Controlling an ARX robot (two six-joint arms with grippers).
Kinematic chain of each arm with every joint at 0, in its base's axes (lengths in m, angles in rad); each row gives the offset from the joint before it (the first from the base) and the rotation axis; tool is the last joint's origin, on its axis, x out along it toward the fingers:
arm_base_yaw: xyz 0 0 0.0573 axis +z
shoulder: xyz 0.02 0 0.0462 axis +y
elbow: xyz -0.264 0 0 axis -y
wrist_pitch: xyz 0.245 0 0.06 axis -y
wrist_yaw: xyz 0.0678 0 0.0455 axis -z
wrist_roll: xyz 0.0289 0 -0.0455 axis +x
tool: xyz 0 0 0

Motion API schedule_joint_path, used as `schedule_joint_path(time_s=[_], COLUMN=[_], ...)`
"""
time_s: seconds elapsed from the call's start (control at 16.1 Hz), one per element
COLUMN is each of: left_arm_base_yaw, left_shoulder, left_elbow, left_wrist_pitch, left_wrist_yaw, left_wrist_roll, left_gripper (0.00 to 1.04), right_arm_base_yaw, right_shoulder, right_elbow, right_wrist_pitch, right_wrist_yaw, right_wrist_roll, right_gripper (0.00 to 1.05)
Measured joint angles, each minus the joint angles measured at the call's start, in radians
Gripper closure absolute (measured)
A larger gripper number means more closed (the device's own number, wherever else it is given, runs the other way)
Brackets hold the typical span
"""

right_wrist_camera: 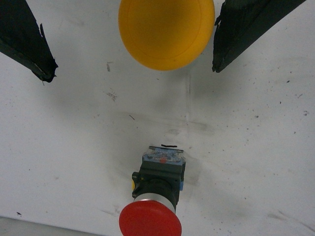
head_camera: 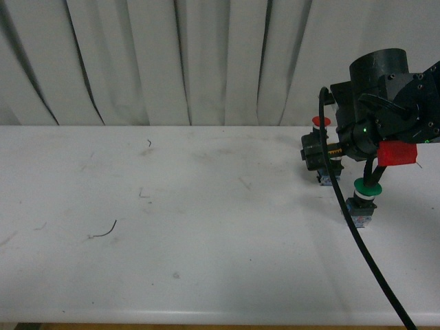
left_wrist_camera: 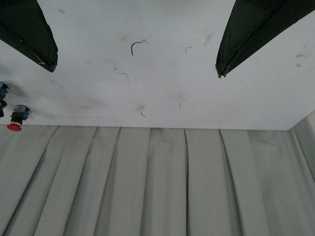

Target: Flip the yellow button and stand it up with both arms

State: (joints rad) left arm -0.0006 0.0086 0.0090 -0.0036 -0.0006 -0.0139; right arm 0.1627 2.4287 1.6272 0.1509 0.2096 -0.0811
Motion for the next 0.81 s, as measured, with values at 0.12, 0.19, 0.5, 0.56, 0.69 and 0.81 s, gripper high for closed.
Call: schedule_joint_path(time_s=[0.12, 0.19, 0.5, 0.56, 0.69, 0.81], left_arm_base_yaw=[0.000, 0.000, 0.000, 0.000, 0.000, 0.000], left_shoulder=[0.000, 0.000, 0.000, 0.000, 0.000, 0.000], left_elbow=[0.000, 0.000, 0.000, 0.000, 0.000, 0.000], left_wrist_pitch=[0.000, 0.000, 0.000, 0.000, 0.000, 0.000], left_wrist_yaw=[0.000, 0.000, 0.000, 0.000, 0.000, 0.000], left_wrist_roll=[0.000, 0.000, 0.000, 0.000, 0.000, 0.000], left_gripper=[0.07, 0.07, 0.07, 0.07, 0.07, 0.07], right_arm_base_yaw=[-0.001, -0.005, -0.034, -0.039, -0.039, -0.038], right_shoulder=[-0.005, -0.018, -0.233, -0.321, -0.507, -0.734], right_elbow=[-0.011, -0.024, -0.210, -0.296, -0.494, -0.725], right_wrist_pitch=[0.028, 0.033, 0.202, 0.268, 0.414, 0.591], right_wrist_yaw=[-0.004, -0.019, -0.091, -0.105, -0.133, -0.166], right_wrist_roll=[0.000, 0.000, 0.009, 0.009, 0.006, -0.006], right_gripper=[0.06, 0.06, 0.06, 0.06, 0.06, 0.06])
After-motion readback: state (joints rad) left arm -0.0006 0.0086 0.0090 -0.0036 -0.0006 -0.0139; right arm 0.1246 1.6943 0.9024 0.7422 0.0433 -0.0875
